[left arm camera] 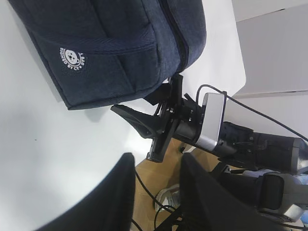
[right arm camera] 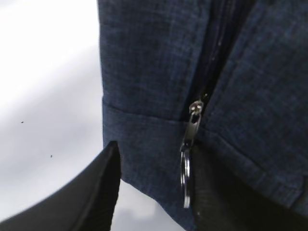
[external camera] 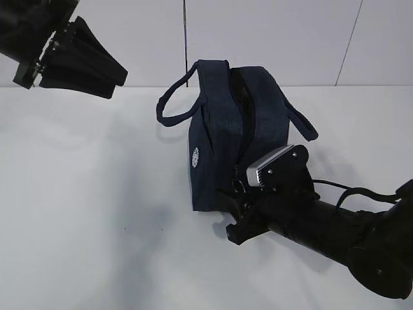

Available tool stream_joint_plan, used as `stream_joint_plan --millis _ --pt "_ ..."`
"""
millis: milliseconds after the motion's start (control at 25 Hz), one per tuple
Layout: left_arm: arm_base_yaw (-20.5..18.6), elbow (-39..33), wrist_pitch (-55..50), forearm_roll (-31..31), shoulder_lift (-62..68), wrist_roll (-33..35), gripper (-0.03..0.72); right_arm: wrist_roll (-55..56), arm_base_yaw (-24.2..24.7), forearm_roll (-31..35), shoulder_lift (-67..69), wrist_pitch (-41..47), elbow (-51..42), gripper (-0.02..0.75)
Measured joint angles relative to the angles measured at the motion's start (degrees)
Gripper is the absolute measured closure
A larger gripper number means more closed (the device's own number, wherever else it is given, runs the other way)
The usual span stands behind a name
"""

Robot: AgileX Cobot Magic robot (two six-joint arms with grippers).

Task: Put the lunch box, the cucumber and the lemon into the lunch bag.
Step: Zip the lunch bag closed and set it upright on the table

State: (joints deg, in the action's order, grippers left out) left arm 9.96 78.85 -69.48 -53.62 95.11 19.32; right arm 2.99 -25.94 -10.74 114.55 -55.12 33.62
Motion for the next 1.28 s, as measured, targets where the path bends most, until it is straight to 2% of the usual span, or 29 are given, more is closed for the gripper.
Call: stream_joint_plan --millis 120,280,360,1280 --pt "0.0 0.0 0.0 0.0 0.0 0.0 0.461 0.0 0.0 0.48 0.0 0.0 0.0 0.393" --pt "0.0 0.0 0.0 0.0 0.0 0.0 0.461 0.0 0.0 0.83 0.0 0.0 0.0 0.489" --pt "0.0 0.0 0.0 0.0 0.0 0.0 0.461 0.0 0.0 0.81 0.0 0.0 0.0 0.514" --pt "0.0 0.0 0.0 0.0 0.0 0.0 0.461 0.0 0.0 0.94 0.0 1.8 -0.33 0.529"
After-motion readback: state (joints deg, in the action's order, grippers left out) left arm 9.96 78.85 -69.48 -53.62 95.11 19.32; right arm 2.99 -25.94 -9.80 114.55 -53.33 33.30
